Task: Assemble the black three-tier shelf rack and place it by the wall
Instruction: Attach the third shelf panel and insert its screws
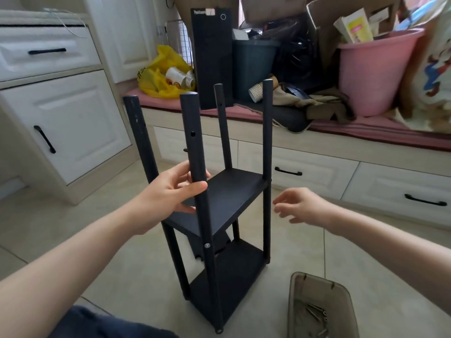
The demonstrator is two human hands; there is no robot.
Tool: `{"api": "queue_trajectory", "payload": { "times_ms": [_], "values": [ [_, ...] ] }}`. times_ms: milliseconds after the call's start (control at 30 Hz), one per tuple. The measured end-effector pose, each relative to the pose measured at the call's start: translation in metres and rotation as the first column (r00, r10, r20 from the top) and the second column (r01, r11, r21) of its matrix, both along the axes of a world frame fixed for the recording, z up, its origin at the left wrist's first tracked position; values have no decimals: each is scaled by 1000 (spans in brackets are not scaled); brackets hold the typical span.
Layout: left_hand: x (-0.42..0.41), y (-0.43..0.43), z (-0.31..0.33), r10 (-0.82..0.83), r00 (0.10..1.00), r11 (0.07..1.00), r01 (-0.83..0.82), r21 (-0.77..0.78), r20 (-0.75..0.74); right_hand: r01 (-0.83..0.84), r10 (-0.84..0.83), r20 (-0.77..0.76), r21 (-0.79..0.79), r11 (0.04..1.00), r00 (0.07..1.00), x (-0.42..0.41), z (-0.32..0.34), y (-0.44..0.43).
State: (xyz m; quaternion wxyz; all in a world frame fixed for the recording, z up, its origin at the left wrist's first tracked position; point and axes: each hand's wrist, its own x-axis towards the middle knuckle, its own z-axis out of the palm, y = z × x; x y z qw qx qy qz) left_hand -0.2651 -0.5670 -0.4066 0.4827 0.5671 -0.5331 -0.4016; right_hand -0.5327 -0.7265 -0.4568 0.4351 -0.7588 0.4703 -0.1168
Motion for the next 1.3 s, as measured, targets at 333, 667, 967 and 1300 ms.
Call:
{"api": "queue_trajectory", "payload": {
  "times_ms": [333, 667, 967, 1300],
  "values": [
    [-1, 26, 9, 162, 944, 971, -101, -216, 288, 240, -238, 72, -11, 971, 968, 14, 3, -38],
    [-9, 35, 9, 250, 912, 934, -138, -329, 326, 237, -242, 167, 48, 970, 956, 38, 14, -43],
    [4, 13, 0, 404, 847, 867, -234, -439, 345, 267, -292, 254, 127, 955, 922, 9, 6, -32],
    [-22, -20, 2, 436, 820, 860, -258, -440, 371, 337, -334, 272, 39, 941, 903, -48, 2, -21]
  ]
}}
